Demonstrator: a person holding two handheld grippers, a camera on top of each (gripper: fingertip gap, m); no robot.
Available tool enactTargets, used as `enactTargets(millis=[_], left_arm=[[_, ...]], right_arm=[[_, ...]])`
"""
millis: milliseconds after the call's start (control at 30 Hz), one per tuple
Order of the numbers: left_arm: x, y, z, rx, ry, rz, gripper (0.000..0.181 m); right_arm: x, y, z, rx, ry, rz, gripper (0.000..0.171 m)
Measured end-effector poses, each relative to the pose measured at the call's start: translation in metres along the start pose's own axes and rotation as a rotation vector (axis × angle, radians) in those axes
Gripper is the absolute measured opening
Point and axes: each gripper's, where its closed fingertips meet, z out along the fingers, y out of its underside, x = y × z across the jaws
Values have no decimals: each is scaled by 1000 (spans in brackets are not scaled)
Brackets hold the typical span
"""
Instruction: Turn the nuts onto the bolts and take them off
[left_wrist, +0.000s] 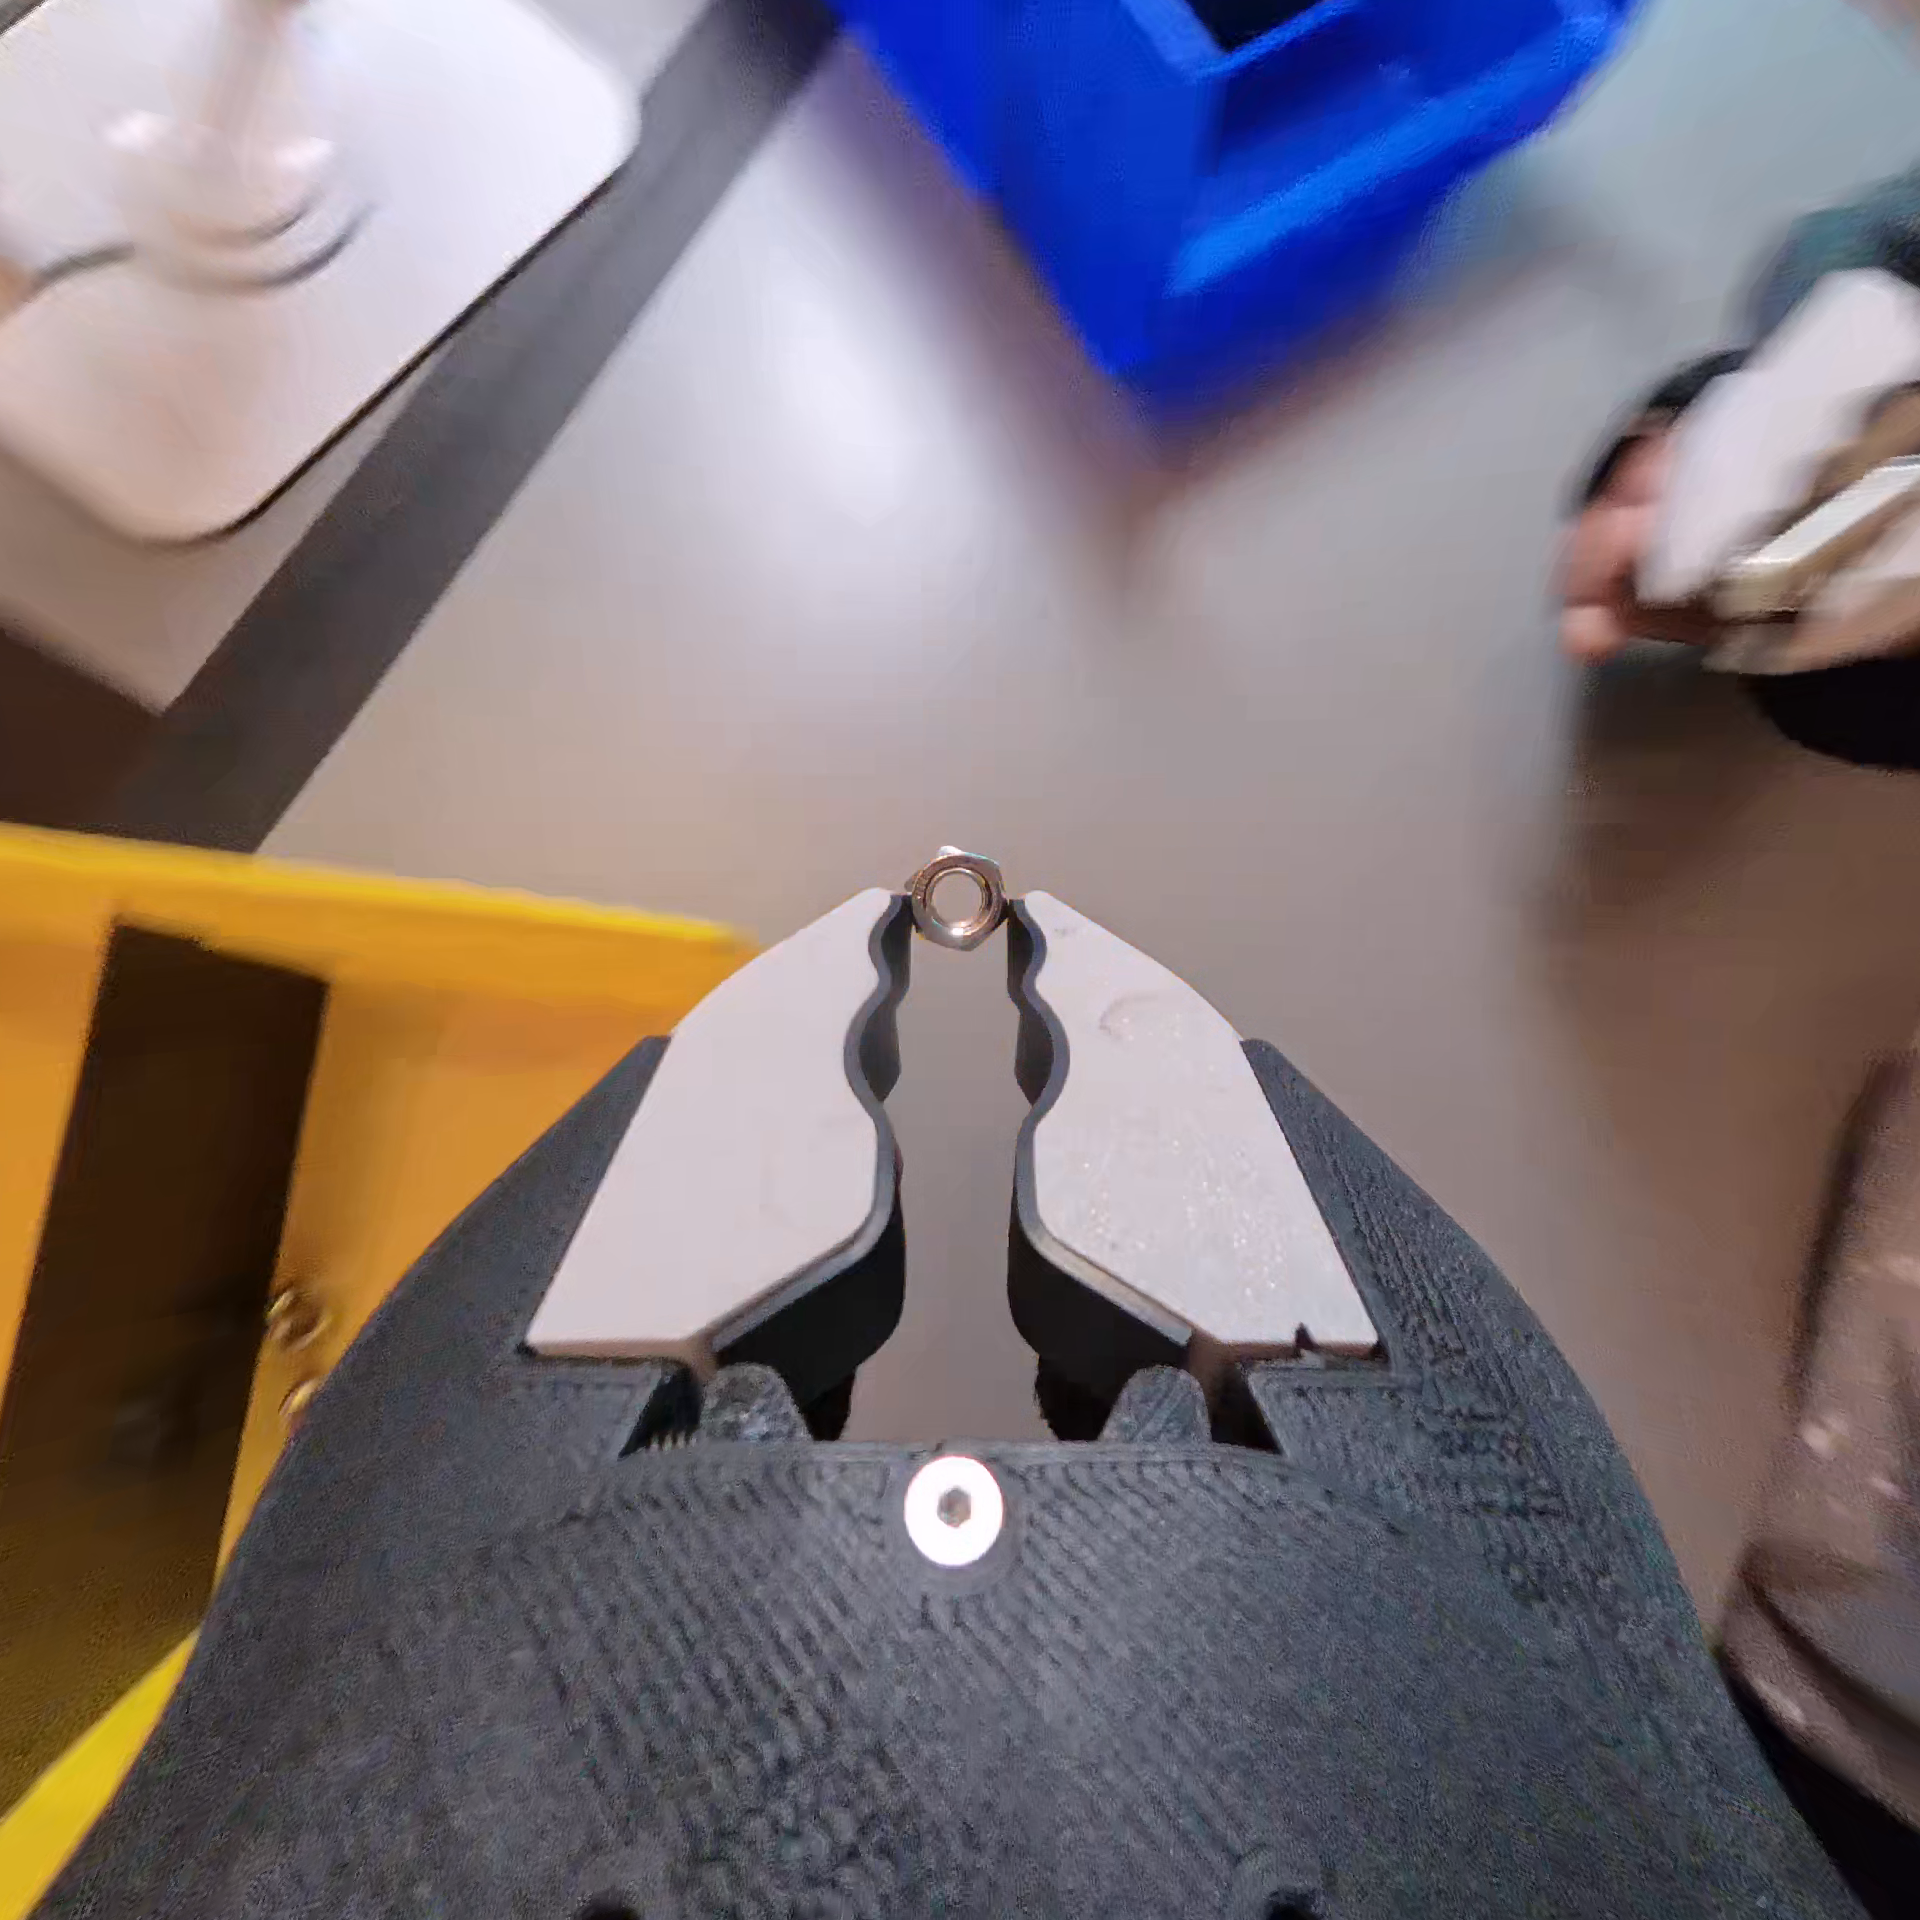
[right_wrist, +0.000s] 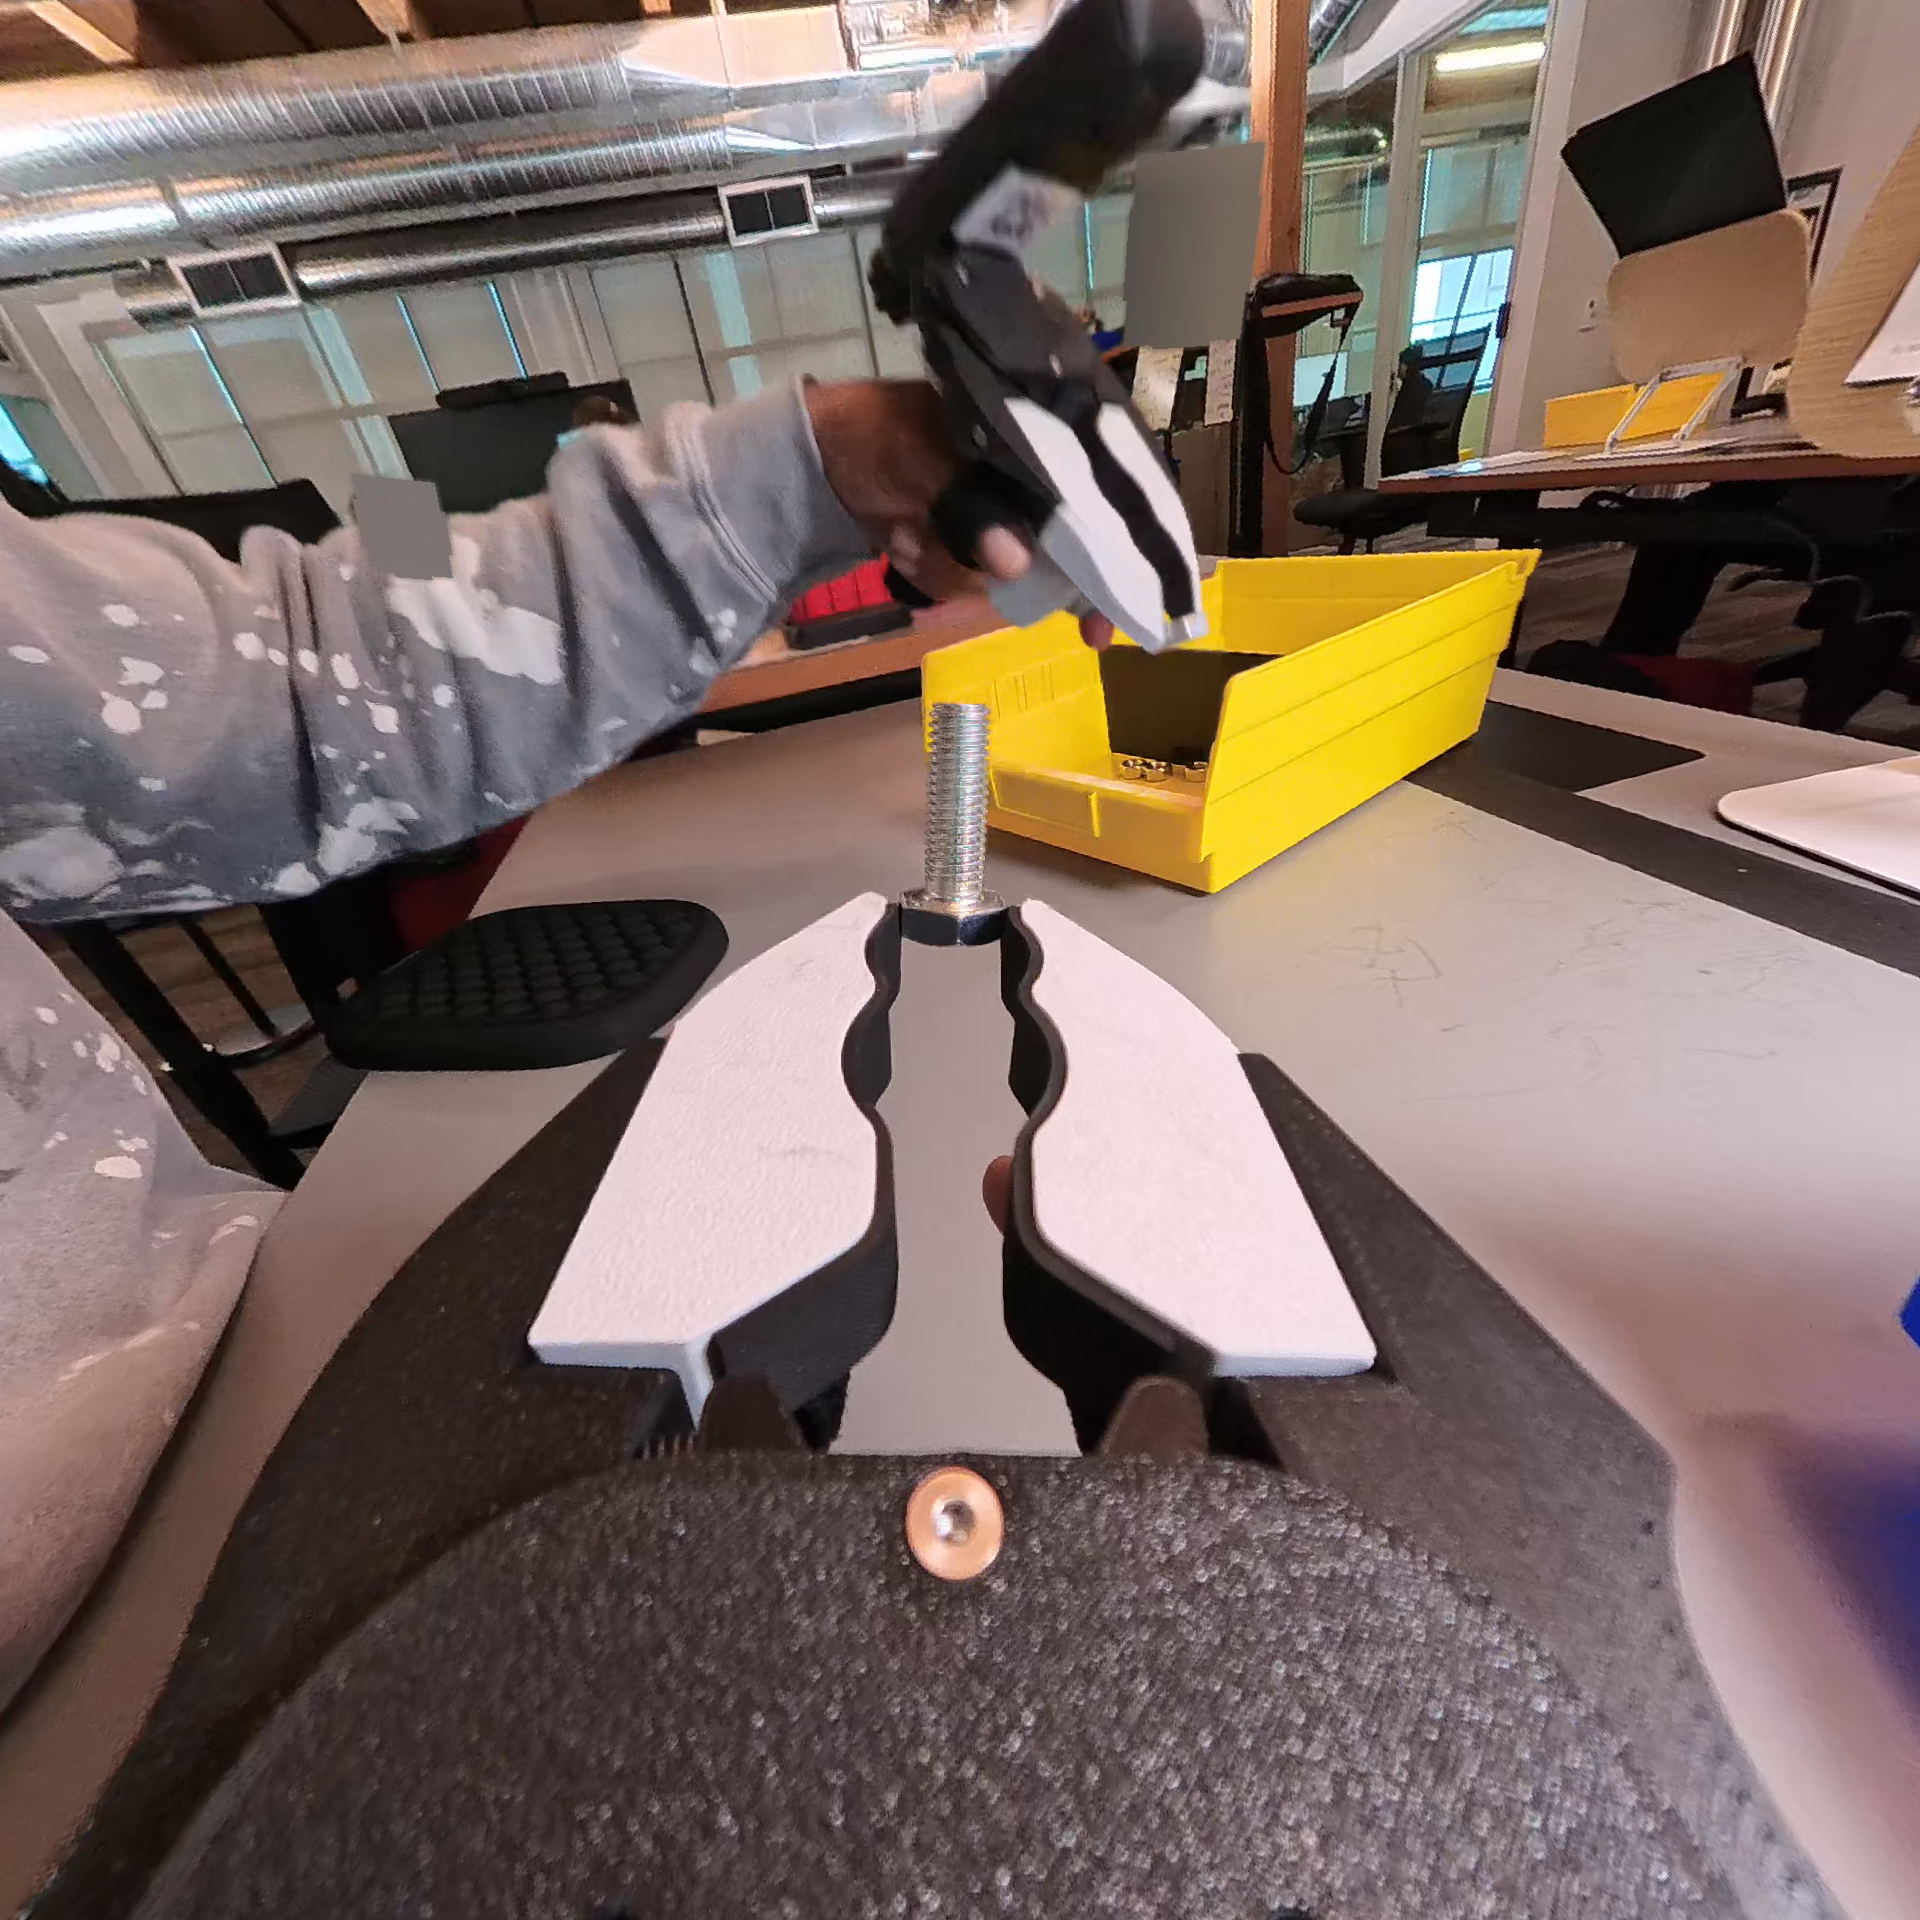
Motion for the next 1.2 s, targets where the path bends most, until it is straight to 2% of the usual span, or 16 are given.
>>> enactTargets(millis=[33, 200, 367, 600, 967, 1200], left_arm=[[25, -9, -1, -3, 57, 55, 19], [124, -31, 5, -74, 250, 303, 19], [170, -42, 12, -117, 331, 399, 19], [180, -42, 24, -201, 338, 428, 19], [183, -53, 22, -193, 334, 432, 19], [191, -70, 17, -68, 353, 412, 18]], right_arm=[[-1, 2, 2, -8, 2, -9, 18], [-12, 9, 10, -41, 11, -77, 18], [-16, 11, 14, -42, 17, -92, 18], [-15, 6, 13, -22, 26, -100, 18], [-17, -8, 8, 70, 38, -104, 18], [-19, -25, 1, 174, 19, -49, 18]])
